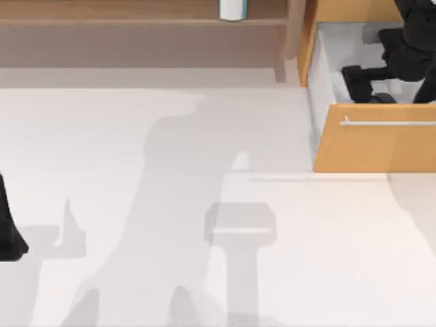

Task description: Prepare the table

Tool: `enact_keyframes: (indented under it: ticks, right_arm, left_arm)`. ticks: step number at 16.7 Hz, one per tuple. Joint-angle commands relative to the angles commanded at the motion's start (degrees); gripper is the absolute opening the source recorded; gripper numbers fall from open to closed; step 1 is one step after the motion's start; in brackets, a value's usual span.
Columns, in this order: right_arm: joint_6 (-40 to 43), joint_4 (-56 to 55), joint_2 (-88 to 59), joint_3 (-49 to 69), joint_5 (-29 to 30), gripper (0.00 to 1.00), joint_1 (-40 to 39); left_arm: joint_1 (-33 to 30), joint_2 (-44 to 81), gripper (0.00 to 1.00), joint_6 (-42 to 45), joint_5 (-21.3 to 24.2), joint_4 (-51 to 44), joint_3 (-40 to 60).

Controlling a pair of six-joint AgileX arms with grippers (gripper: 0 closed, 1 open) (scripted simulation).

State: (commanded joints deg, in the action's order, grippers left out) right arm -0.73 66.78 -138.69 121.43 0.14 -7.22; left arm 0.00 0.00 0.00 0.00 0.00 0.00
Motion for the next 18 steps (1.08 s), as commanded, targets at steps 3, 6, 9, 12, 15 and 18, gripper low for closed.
enact_keyframes:
  ticks: [3,6,9,12,15,18]
  right_arm:
    - [0.1,-0.6,0.0,-0.6,0.0,1.00,-0.1]
    - [0.1,-1.4,-0.1,-1.3,0.0,1.00,-0.2]
    - [0.0,-2.1,-0.1,-1.9,0.0,1.00,-0.2]
    - [0.0,-2.6,-0.2,-2.3,0.0,1.00,-0.2]
    - [0.0,-3.1,-0.2,-2.6,0.1,1.00,-0.2]
    - [0.0,-4.3,-0.8,-2.8,0.1,1.00,-0.3]
  left_arm:
    - [0.0,0.0,1.00,0.0,0.0,0.0,0.0]
    - [0.0,0.0,1.00,0.0,0.0,0.0,0.0]
    - [0.0,0.0,1.00,0.0,0.0,0.0,0.0]
    - [0.0,0.0,1.00,0.0,0.0,0.0,0.0]
    - [0.0,0.0,1.00,0.0,0.0,0.0,0.0]
    - [0.0,0.0,1.00,0.0,0.0,0.0,0.0]
